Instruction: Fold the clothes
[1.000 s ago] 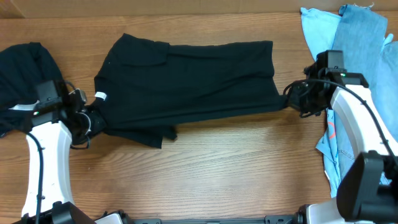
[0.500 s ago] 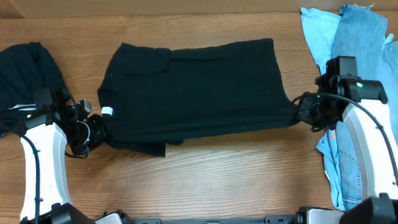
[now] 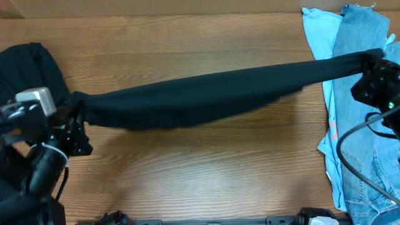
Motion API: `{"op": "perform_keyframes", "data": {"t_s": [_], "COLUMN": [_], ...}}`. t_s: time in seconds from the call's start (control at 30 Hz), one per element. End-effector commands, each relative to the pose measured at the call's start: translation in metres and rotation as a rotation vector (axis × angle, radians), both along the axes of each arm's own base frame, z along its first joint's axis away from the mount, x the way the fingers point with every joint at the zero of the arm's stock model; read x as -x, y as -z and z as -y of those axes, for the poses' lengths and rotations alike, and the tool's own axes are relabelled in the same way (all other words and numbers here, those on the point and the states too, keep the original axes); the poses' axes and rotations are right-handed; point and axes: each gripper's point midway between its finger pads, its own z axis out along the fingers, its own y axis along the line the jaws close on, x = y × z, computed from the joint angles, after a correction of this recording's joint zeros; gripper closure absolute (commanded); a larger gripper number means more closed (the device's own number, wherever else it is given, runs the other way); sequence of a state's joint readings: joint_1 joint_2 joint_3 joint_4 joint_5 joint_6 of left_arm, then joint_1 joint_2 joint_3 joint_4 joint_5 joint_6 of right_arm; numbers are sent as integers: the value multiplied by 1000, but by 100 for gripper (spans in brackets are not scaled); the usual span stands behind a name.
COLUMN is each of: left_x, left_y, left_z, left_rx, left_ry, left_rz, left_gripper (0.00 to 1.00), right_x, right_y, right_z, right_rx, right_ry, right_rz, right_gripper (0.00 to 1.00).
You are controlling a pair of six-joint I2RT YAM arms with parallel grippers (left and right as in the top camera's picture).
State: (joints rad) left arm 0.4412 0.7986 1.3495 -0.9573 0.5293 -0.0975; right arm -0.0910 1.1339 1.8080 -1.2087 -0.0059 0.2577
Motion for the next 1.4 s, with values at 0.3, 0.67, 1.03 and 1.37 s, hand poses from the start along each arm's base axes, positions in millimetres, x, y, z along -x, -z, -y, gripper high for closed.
{"op": "perform_keyframes", "data": {"t_s": [0.3,0.67,1.03,1.37], "left_x": [-126,-223,-155,-86], "left_y": [69,-155,182,284], "left_z": [-72,-63,4,7], "left_rx": [267,170,150,182], "left_ry": [-151,241,303,297], "left_rz": [-231,297,-1050,-1440], "left_gripper": [96,96,96,96], "right_x": [-161,-234,-134,-70], "right_y": [128,-44,277,303], "right_z": [9,-11,17,11], "right_rx": [-20,-137,4,-37], "right_ry": [-65,-161,-101,-115], "right_rz": [-310,288,-945,-1221], "right_gripper": [96,96,96,96]}}
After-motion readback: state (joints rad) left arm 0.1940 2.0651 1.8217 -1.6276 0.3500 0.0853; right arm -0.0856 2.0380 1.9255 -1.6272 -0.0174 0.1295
